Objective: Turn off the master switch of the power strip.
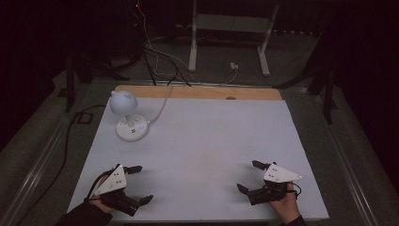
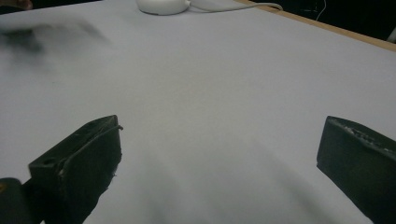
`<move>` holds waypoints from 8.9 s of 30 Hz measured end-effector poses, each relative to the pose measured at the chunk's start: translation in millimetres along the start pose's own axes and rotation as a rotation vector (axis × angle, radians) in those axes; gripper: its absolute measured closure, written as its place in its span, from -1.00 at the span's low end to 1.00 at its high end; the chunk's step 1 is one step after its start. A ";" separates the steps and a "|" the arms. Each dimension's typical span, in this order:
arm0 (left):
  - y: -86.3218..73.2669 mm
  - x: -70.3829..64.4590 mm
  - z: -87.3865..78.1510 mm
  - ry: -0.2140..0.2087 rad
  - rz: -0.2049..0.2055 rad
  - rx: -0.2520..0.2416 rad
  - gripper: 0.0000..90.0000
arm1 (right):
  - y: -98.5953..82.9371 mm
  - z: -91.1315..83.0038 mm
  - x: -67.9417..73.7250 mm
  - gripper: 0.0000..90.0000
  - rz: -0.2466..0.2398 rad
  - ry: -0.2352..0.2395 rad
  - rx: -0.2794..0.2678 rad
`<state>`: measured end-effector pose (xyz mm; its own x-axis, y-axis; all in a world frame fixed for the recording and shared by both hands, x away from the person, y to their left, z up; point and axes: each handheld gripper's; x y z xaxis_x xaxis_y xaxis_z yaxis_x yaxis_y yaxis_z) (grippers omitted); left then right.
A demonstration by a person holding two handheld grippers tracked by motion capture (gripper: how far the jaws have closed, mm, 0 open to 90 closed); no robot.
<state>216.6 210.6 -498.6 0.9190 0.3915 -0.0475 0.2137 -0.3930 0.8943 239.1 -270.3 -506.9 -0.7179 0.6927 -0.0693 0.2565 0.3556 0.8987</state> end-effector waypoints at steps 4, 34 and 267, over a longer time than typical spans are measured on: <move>3.4 -1.2 0.2 -0.016 -0.006 -0.007 -1.00 | 1.1 -0.6 0.4 -1.00 0.005 0.004 -0.008; 43.8 14.4 -5.4 0.014 -0.051 -0.099 -0.99 | 6.6 -3.0 5.4 -1.00 0.010 0.014 -0.043; 64.1 88.8 30.6 0.301 -0.288 0.177 -0.99 | 4.1 -1.7 3.0 -1.00 0.046 0.044 -0.027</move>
<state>322.1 194.8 -459.0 0.6819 0.7201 -0.1282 0.5238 -0.3585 0.7727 236.9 -267.8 -502.7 -0.7335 0.6796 -0.0097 0.2721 0.3067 0.9121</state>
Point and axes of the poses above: each handheld gripper's, and its own axes: z roughly forward along the jaws, y roughly out of its top, x roughly to its left, and after that the axes turned 6 degrees about -y, right-handed
